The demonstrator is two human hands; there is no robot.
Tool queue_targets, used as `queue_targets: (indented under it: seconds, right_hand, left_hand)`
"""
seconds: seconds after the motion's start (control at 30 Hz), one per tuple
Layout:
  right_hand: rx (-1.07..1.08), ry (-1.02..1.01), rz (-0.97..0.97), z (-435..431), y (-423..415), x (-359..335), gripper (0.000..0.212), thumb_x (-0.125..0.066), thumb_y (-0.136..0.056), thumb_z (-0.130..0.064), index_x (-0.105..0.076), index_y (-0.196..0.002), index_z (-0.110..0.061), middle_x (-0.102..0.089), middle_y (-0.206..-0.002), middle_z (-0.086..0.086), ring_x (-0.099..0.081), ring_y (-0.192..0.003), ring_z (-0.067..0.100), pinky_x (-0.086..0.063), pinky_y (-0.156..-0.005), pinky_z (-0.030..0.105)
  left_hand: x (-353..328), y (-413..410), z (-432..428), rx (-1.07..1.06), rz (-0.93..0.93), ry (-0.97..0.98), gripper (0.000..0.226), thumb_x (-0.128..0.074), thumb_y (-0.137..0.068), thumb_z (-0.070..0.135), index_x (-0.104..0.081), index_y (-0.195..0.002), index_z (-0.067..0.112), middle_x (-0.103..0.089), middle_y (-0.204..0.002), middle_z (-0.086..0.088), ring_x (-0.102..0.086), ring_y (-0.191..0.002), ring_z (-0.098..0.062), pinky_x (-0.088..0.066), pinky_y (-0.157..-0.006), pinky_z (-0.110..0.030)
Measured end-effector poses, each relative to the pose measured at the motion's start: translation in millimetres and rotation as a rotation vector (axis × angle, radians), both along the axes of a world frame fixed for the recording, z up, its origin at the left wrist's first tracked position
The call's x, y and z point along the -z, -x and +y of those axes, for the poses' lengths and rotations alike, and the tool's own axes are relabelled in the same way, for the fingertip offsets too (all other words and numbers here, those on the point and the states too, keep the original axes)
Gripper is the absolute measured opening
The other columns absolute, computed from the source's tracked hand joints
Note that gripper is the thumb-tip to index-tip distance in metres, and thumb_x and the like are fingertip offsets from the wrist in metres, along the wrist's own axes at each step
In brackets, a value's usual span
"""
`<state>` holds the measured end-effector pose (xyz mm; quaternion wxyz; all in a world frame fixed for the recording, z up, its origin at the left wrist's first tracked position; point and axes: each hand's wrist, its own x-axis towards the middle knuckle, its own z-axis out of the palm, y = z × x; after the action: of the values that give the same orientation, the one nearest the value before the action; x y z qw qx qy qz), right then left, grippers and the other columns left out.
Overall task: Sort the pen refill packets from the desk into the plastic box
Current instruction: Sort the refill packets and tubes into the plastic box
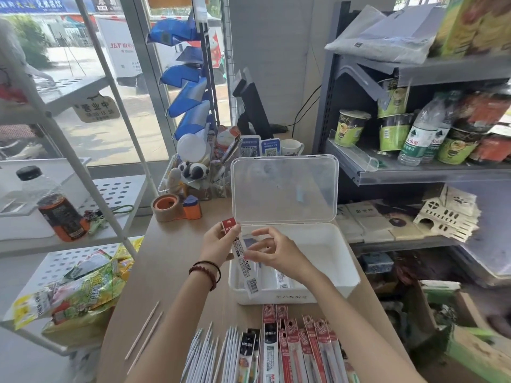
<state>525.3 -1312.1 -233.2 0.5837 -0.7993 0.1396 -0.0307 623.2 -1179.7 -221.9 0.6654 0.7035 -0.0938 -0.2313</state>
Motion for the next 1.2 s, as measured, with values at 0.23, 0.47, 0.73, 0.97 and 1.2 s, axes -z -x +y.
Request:
queue_targets:
  seconds: [0.23, 0.47, 0.73, 0.97, 1.2]
  right_hand:
    - [0.074, 0.028, -0.043, -4, 23, 11, 0.040, -0.078, -0.079, -0.035, -0.056, -0.111, -0.026, -0.069, -0.098, -0.008, -0.067, -0.080, 0.005, -0.052, -0.069, 0.017]
    - [0.072, 0.024, -0.017, -6, 28, 13, 0.048, -0.079, -0.076, -0.040, -0.053, -0.114, -0.027, -0.067, -0.102, -0.013, -0.064, -0.090, 0.000, -0.051, -0.072, 0.017]
    - [0.165, -0.002, -0.032, 4, 22, 20, 0.034, -0.075, -0.083, -0.031, -0.051, -0.106, -0.025, -0.065, -0.090, -0.010, -0.063, -0.077, 0.002, -0.049, -0.059, 0.013]
    - [0.367, 0.013, -0.019, -24, 5, 32, 0.031, -0.076, -0.083, -0.024, -0.054, -0.105, -0.019, -0.063, -0.090, -0.003, -0.063, -0.076, 0.013, -0.052, -0.056, 0.019]
    - [0.424, 0.210, 0.180, -32, -13, 58, 0.036, -0.076, -0.083, -0.017, -0.057, -0.112, -0.008, -0.064, -0.090, 0.000, -0.061, -0.076, 0.012, -0.051, -0.069, 0.023]
  left_hand:
    - [2, 11, -19, 0.058, -0.216, -0.126, 0.006, -0.059, -0.091, 0.021, -0.056, -0.086, 0.019, -0.062, -0.077, 0.002, -0.060, -0.068, -0.012, -0.051, -0.061, -0.026]
    - [6, 10, -21, 0.097, -0.473, -0.236, 0.008, -0.063, -0.088, 0.016, -0.061, -0.084, 0.023, -0.066, -0.081, 0.001, -0.063, -0.060, 0.000, -0.054, -0.063, -0.017]
    - [2, 13, -18, 0.085, -0.677, -0.420, 0.012, -0.059, -0.090, 0.030, -0.060, -0.098, 0.021, -0.064, -0.090, 0.011, -0.063, -0.074, -0.005, -0.048, -0.062, -0.018]
    - [23, 19, 14, 0.175, -1.011, -0.819, 0.015, -0.045, -0.093, 0.039, -0.056, -0.099, 0.031, -0.061, -0.101, 0.017, -0.055, -0.089, -0.007, -0.045, -0.069, -0.021]
    - [33, 26, 27, 0.226, -1.011, -0.878, 0.018, -0.043, -0.093, 0.038, -0.057, -0.104, 0.033, -0.063, -0.104, 0.017, -0.056, -0.093, -0.007, -0.046, -0.080, -0.024]
